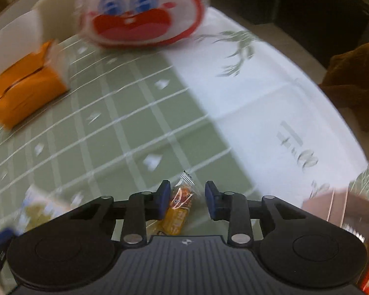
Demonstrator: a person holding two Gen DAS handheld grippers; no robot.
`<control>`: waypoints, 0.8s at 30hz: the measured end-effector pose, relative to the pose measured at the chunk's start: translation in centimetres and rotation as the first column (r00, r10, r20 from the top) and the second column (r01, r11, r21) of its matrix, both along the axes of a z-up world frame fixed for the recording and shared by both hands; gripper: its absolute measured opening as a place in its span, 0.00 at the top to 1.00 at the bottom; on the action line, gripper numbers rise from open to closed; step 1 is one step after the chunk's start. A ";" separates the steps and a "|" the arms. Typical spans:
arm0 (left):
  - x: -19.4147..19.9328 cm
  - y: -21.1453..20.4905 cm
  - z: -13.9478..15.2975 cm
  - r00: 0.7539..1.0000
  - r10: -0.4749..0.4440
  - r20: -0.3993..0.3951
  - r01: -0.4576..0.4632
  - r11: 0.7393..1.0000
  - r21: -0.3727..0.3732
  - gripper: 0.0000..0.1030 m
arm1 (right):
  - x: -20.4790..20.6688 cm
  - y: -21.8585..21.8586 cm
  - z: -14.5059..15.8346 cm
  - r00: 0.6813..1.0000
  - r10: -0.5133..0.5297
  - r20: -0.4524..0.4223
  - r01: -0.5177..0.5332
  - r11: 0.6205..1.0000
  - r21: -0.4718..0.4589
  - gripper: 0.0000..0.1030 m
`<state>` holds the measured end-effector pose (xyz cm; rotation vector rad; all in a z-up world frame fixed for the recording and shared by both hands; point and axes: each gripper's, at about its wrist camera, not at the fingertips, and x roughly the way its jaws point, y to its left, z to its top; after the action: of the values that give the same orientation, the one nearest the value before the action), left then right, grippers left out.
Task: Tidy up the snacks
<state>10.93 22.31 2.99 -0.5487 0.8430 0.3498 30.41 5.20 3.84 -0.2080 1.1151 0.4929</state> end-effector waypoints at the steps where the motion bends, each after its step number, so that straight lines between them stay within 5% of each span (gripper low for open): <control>1: 0.1 0.0 -0.1 1.000 0.000 -0.010 0.000 1.000 0.001 0.58 | -1.1 -0.3 0.5 1.000 0.018 -0.001 -0.018 1.000 0.014 0.71; 11: 1.7 -2.8 -0.5 0.991 -0.126 -0.050 0.130 0.988 0.085 0.60 | -14.4 -7.4 6.0 0.990 0.127 0.059 -0.133 0.986 0.105 0.71; 17: -0.2 -6.3 -0.7 0.969 -0.242 -0.039 0.245 0.967 0.076 0.69 | -19.7 -13.3 4.6 0.997 0.062 0.036 -0.065 0.994 0.086 0.71; 24: -3.5 -11.8 -0.9 0.940 -0.339 -0.050 0.342 0.935 0.095 0.69 | -21.2 -18.6 1.1 0.995 -0.097 0.007 0.097 0.995 0.021 0.71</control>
<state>7.47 10.47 2.10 -0.2935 0.9292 0.0827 9.26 -13.44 4.96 -0.1368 1.1064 0.4171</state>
